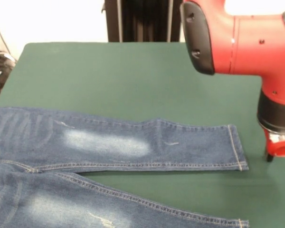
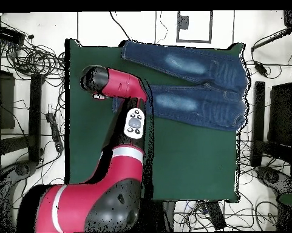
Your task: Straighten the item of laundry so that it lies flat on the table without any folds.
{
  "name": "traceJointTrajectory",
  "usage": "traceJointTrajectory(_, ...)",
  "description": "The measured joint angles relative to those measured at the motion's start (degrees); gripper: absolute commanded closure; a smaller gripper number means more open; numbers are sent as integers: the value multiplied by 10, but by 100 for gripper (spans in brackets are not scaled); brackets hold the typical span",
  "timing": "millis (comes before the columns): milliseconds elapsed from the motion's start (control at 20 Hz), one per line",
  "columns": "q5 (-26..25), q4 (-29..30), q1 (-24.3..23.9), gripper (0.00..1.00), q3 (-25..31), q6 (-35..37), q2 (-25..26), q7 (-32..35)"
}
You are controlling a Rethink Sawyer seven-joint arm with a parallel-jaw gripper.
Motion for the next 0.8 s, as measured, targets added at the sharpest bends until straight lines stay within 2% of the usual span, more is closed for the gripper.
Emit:
traceJointTrajectory(500,-4,13,-23,100,-8,40,-60,0)
traceJointTrajectory(800,-6,13,-30,100,-18,51,-75,0)
